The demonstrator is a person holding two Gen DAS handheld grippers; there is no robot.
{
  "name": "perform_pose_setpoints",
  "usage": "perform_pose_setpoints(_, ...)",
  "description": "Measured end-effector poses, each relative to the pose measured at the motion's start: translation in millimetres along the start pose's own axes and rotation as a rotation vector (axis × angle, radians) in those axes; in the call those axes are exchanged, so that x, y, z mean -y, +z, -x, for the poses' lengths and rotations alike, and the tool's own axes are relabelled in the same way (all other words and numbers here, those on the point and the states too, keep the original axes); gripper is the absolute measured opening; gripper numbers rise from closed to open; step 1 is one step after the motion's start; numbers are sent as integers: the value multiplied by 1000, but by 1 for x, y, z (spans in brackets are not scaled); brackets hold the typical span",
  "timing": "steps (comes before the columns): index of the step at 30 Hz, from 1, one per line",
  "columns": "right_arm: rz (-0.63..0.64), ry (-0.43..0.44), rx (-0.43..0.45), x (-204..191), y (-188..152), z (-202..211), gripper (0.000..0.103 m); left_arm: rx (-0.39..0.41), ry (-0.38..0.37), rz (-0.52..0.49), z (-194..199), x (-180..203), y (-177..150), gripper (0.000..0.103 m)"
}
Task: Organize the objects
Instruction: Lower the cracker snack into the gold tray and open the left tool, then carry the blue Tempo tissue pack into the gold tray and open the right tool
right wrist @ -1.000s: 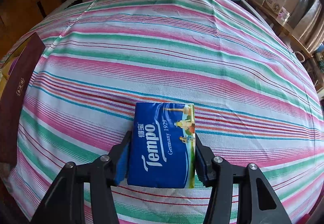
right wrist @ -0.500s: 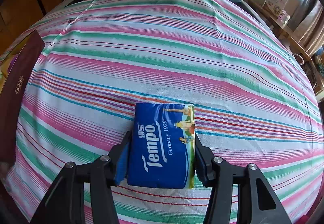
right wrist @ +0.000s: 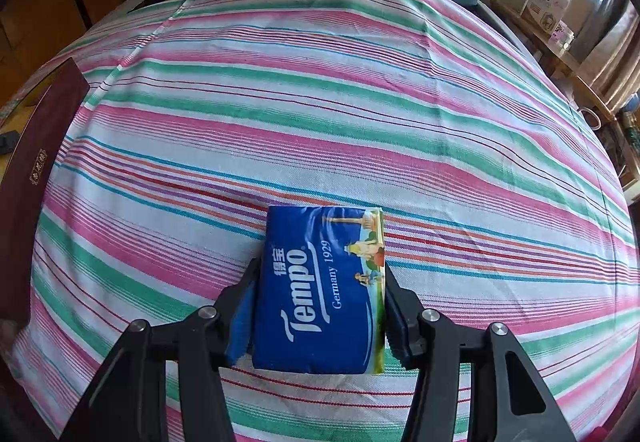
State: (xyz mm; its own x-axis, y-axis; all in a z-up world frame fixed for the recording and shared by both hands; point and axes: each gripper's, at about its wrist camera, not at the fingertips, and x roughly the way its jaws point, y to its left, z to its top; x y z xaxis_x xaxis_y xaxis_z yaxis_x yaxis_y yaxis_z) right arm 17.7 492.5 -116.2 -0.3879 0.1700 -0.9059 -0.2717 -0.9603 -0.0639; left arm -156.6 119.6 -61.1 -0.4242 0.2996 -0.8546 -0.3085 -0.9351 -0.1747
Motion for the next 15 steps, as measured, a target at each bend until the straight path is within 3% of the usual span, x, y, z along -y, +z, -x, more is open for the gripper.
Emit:
perform_pose_setpoints(8, 21, -26, 5, -7, -1, 3, 53, 180, 84, -25, 72, 0, -41, 46)
perform_pose_setpoints(15, 10, -35, 2, -7, -1, 3, 53, 246, 141, -5, 114, -19, -82, 46)
